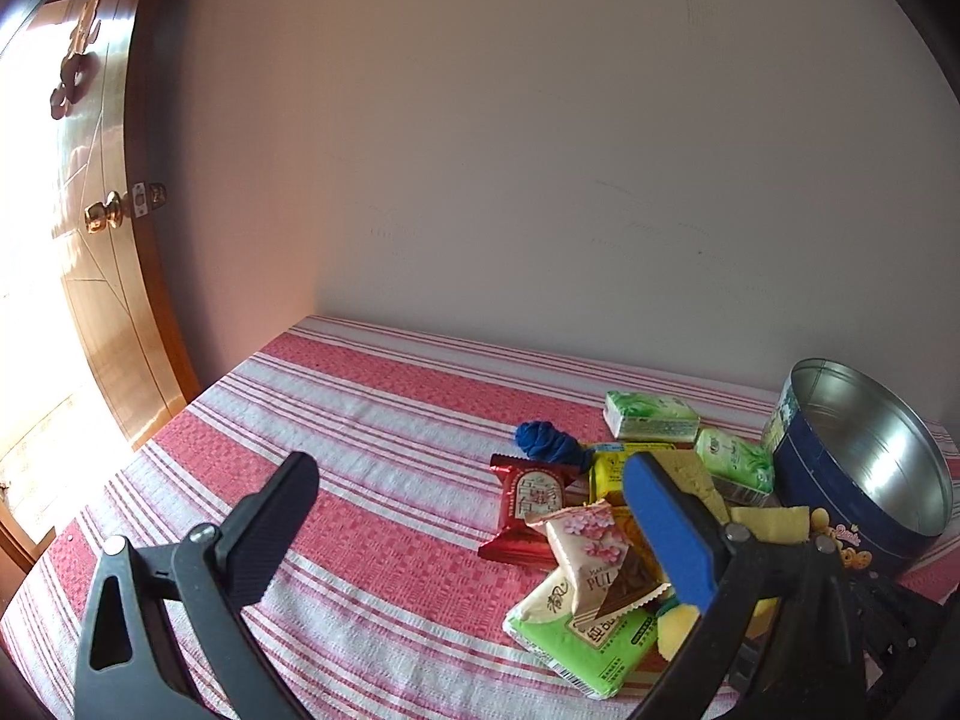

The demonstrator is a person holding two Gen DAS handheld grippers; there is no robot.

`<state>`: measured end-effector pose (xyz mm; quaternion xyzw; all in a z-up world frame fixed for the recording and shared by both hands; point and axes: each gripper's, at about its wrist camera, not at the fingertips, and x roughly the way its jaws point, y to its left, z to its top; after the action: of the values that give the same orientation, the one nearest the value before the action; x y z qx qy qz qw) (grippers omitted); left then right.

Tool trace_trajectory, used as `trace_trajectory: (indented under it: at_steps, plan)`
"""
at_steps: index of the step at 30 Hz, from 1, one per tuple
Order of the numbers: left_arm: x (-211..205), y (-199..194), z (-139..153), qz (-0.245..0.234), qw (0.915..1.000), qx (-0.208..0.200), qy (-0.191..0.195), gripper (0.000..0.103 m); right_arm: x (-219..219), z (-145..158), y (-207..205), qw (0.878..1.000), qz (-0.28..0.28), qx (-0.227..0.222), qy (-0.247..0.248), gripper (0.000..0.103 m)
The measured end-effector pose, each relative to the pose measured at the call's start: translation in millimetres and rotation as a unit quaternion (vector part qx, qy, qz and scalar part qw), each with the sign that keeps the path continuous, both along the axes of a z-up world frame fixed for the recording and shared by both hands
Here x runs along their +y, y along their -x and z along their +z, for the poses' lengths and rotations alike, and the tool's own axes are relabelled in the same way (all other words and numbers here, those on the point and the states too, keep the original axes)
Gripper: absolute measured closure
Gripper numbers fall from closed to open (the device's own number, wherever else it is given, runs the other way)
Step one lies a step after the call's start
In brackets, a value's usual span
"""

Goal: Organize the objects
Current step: 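Grasp the yellow sponge with green scouring pad using the right gripper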

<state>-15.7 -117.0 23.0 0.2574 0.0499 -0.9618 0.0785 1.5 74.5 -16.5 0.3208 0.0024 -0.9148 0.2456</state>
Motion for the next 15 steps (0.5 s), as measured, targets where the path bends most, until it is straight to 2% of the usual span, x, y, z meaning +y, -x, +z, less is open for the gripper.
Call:
trace_trajectory:
  at_steps: [3, 9, 12, 15]
  plan:
    - [5, 3, -4, -0.016, 0.9998, -0.004, -0.008, 0.001, 15, 7, -8, 1.000, 0.004, 0.001, 0.023, 0.049]
    - [13, 7, -7, -0.054, 0.9979, 0.000, -0.035, 0.001, 60, 27, -7, 0.993, -0.011, -0.002, 0.117, 0.049]
    - [16, 8, -8, -0.067, 0.9967, -0.001, -0.046, 0.001, 80, 25, 1, 0.983, -0.012, -0.032, 0.182, 0.049]
    - [28, 7, -8, -0.090, 0.9957, 0.000, -0.024, 0.001, 95, 14, 13, 0.965, -0.002, -0.079, 0.251, 0.049]
